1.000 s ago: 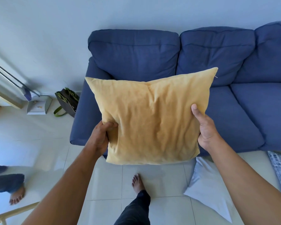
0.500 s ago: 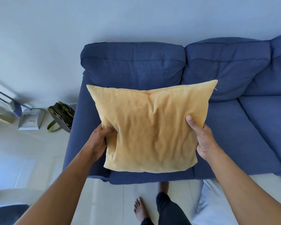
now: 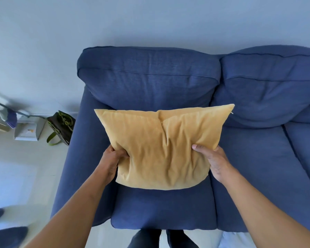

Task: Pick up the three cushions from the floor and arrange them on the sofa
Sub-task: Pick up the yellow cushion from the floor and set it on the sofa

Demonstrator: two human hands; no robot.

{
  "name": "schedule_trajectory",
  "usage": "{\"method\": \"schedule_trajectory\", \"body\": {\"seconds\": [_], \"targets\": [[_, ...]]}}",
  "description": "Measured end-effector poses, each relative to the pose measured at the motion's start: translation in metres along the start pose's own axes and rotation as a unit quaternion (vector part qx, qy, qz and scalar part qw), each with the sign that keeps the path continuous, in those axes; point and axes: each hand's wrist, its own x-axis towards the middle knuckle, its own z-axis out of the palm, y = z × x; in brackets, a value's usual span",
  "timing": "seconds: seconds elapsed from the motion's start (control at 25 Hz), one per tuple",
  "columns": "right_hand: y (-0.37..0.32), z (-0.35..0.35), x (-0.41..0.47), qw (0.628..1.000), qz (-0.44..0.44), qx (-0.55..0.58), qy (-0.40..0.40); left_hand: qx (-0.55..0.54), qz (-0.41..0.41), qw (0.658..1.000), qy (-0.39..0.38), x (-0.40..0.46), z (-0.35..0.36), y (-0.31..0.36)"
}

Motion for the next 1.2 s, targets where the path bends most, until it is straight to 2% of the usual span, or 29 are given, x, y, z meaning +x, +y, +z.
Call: {"method": "schedule_trajectory", "body": {"seconds": [0.36,0.52,0.68,0.8,0.96,1.08,1.2], "targets": [[-0.022,0.007,0.108,0.999,-0.011,-0.024,0.044,0.011,-0.001,1.000,0.017,0.115,0.012,0.026],[-0.014,0.012,0.142,0.990,0.073,-0.104,0.064,0.084,-0.035,0.995,0.034,0.151,0.024,0.028],[-0.017,0.015,0.153,0.980,0.116,-0.138,0.088,0.087,-0.074,0.993,0.029,0.171,0.026,0.032],[-0.041,0.018,0.161,0.982,0.081,-0.123,0.120,0.073,-0.056,0.995,0.046,0.183,0.020,0.051],[-0.088,0.021,0.189,0.983,-0.001,-0.070,0.171,-0.004,0.008,0.992,0.128,0.209,0.017,0.106],[-0.104,0.030,0.207,0.979,0.015,-0.075,0.191,0.006,0.005,0.994,0.112,0.217,0.031,0.133],[-0.093,0.032,0.206,0.972,0.055,-0.121,0.194,0.068,0.015,0.992,0.108,0.206,0.040,0.124]]}}
